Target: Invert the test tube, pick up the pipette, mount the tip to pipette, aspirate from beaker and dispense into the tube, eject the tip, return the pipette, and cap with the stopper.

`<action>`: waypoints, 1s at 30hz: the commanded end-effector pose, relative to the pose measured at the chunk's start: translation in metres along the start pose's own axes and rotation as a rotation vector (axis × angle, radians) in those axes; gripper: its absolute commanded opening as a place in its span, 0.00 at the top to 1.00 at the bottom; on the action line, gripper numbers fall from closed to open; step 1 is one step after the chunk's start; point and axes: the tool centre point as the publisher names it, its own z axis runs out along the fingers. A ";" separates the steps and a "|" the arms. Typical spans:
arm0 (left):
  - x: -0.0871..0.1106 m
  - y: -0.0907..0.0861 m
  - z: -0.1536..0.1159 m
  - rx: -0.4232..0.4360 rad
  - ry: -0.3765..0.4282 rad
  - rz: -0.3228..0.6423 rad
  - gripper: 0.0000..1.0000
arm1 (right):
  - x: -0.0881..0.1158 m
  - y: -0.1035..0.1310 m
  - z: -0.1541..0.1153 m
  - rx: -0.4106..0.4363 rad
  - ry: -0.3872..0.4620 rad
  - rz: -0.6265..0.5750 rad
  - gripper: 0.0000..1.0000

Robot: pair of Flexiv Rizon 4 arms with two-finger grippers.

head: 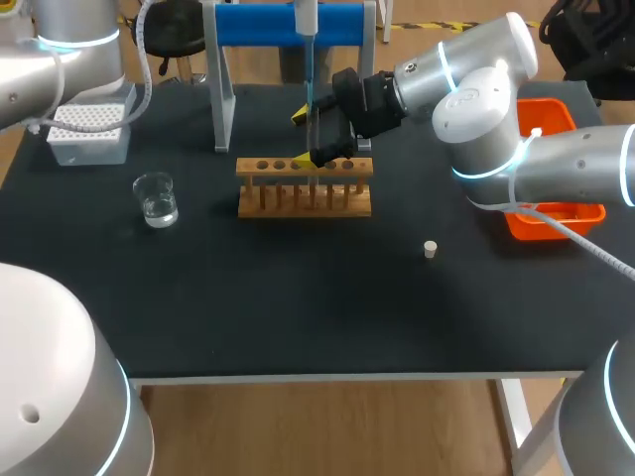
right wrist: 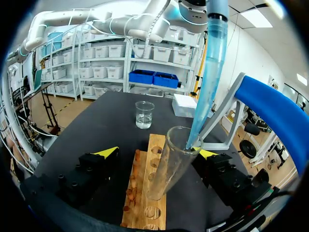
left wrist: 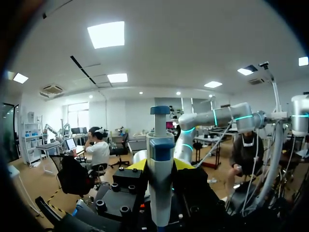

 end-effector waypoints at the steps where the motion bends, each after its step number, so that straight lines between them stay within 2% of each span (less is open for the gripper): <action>1: -0.001 0.001 0.001 0.006 0.010 0.004 1.00 | -0.001 0.000 -0.001 0.001 0.003 0.000 0.00; 12: 0.000 -0.001 0.006 0.021 0.040 0.002 1.00 | -0.001 0.000 -0.001 0.001 0.003 0.000 0.00; 15: 0.002 0.003 0.011 0.000 0.073 -0.020 1.00 | -0.001 0.000 -0.001 0.001 0.003 0.000 0.00; 21: 0.006 0.005 0.008 0.006 0.058 -0.022 1.00 | -0.001 0.000 -0.001 0.001 0.003 0.000 0.00; 30: 0.008 0.005 0.007 0.000 0.058 0.032 1.00 | -0.001 0.000 -0.001 0.001 0.003 0.000 0.00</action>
